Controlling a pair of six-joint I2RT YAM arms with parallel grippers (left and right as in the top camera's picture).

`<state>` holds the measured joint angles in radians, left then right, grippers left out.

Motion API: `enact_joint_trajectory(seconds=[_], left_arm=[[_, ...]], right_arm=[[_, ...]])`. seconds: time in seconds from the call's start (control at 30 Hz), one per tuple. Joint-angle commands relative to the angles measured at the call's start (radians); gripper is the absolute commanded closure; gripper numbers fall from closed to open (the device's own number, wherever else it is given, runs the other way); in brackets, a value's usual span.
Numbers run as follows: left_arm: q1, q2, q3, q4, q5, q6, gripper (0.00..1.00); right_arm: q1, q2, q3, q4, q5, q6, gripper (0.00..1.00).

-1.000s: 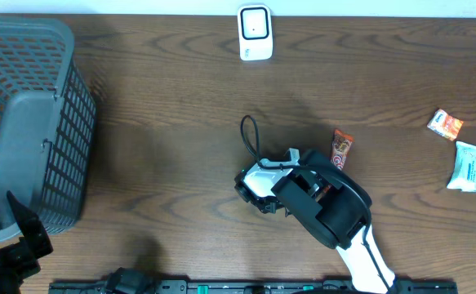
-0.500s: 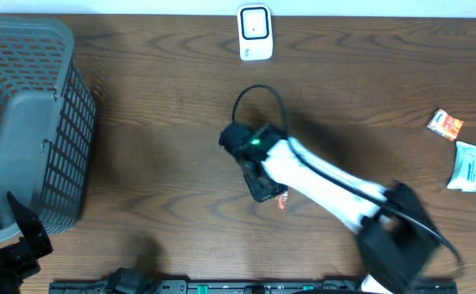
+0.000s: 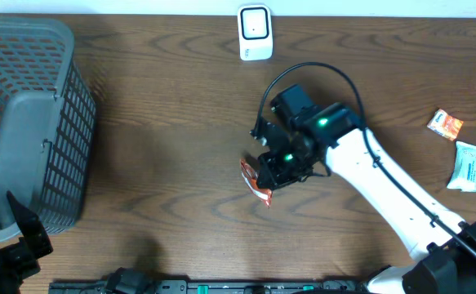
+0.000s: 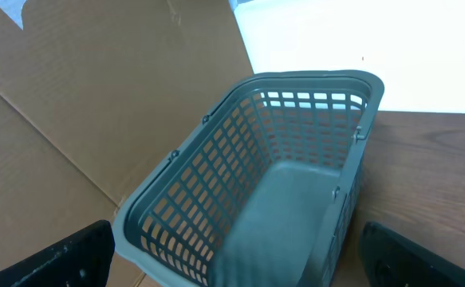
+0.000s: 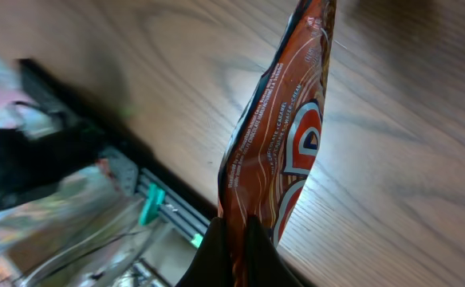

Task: Scan the item barcode
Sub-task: 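Lift the bar and carry it up to the white scanner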

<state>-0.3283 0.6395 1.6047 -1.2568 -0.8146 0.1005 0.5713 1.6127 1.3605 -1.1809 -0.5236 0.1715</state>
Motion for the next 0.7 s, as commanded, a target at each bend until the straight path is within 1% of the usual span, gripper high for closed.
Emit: enact_joint_trajectory(seconds=[0.0, 0.23, 0.33, 0.5, 0.67], left_arm=[[0.003, 0.001, 0.003, 0.000, -0.006, -0.012, 0.02], [0.003, 0.001, 0.003, 0.000, -0.006, -0.012, 0.02], [0.003, 0.001, 0.003, 0.000, -0.006, -0.012, 0.02], [0.003, 0.001, 0.003, 0.000, -0.006, -0.012, 0.02], [0.003, 0.001, 0.003, 0.000, -0.006, -0.012, 0.02]], right_arm=[[-0.072, -0.006, 0.007, 0.004, -0.198, -0.146, 0.99], [-0.177, -0.006, -0.030, 0.060, -0.333, -0.253, 0.99], [-0.213, -0.004, -0.050, 0.088, -0.473, -0.332, 0.99], [-0.251, -0.003, -0.063, 0.106, -0.608, -0.401, 0.99], [-0.261, -0.003, -0.066, 0.113, -0.666, -0.461, 0.99]])
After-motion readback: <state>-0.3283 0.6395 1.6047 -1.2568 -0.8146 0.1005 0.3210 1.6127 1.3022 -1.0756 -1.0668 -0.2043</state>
